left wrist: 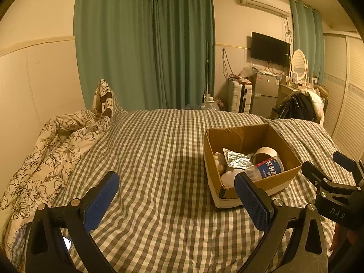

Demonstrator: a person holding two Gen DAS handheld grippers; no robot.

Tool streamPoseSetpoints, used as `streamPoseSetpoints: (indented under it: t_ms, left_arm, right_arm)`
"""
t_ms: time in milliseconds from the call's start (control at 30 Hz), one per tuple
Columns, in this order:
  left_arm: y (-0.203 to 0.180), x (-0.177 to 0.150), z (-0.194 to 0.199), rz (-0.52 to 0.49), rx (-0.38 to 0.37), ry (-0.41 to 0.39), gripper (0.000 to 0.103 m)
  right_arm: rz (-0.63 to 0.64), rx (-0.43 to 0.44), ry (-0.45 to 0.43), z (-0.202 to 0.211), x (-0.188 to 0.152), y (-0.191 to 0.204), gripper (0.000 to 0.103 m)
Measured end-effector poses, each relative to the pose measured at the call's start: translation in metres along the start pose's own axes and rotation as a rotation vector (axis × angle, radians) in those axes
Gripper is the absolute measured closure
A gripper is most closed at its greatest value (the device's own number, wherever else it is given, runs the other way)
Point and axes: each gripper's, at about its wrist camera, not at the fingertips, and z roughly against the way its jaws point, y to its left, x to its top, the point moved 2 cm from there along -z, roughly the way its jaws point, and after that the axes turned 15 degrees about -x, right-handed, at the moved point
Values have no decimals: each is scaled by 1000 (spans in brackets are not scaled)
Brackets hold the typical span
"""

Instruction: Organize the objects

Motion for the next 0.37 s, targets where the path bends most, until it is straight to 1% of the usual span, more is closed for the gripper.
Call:
streamPoseSetpoints:
  t_ms: [367]
  left_arm:
    - [1,-2,-1,-4,2,1,0]
  right_arm:
    - [4,1,10,-2,-2,3,0]
